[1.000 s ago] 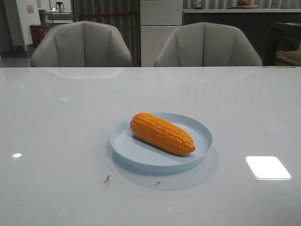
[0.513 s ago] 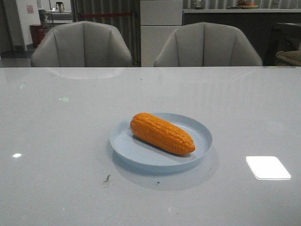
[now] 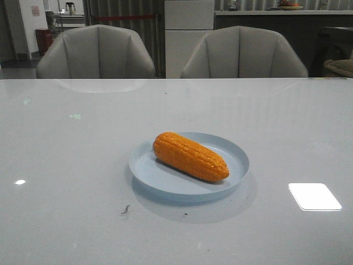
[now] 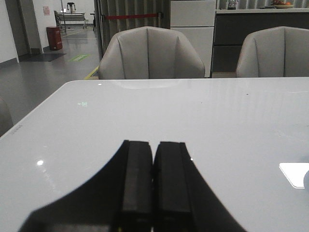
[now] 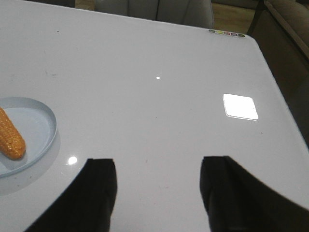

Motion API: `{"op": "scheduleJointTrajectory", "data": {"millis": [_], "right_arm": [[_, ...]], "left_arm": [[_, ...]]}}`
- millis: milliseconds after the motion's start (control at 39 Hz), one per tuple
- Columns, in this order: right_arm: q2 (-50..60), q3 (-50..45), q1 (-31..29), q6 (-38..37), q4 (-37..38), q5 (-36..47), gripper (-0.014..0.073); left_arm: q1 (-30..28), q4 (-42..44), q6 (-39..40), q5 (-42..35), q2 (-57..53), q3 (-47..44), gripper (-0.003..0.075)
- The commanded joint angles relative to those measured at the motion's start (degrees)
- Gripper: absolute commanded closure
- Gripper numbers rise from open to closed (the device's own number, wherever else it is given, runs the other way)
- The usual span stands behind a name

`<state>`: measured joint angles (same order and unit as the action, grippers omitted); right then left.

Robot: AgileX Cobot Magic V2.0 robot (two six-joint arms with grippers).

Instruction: Place corn on plate with both arms

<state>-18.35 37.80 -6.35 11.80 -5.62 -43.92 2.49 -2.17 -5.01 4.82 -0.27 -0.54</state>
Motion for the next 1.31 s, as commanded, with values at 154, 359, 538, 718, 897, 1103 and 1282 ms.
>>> {"op": "scheduleJointTrajectory", "data": {"millis": [154,359,538,718,897,1103,1282], "right_arm": [[-0.53,-2.36,7.04,0.10,-0.88,15.10,0.0379],[2.11,-11.74,12.64,-0.11,-1.24,34.19,0.0531],[10.63,-26.52,11.28,-0.39,-10.82,50.19,0.0536],[20.70,-37.94,9.62,-0.39,-13.51,45.10,0.0536],[20.27,-38.19,9.47,-0.39,-13.51,40.26,0.0536],[20.27,-38.19,9.47,-0.39,-13.51,40.26,0.0536],[20.27,-38.19,9.47,-0.39,-13.51,40.15,0.0536]], "left_arm": [[-0.04,-0.64,0.42,-4.49,1.13,-2.10,0.0626],[-0.04,-0.54,0.42,-4.49,1.13,-2.10,0.0626],[-0.04,-0.54,0.42,-4.49,1.13,-2.10,0.0626],[-0.04,-0.54,0.42,-4.49,1.13,-2.10,0.0626],[-0.04,-0.54,0.42,-4.49,1.13,-2.10,0.0626],[-0.04,-0.54,0.42,-4.49,1.13,-2.10,0.0626],[-0.04,-0.54,0.42,-4.49,1.13,-2.10,0.0626]]}}
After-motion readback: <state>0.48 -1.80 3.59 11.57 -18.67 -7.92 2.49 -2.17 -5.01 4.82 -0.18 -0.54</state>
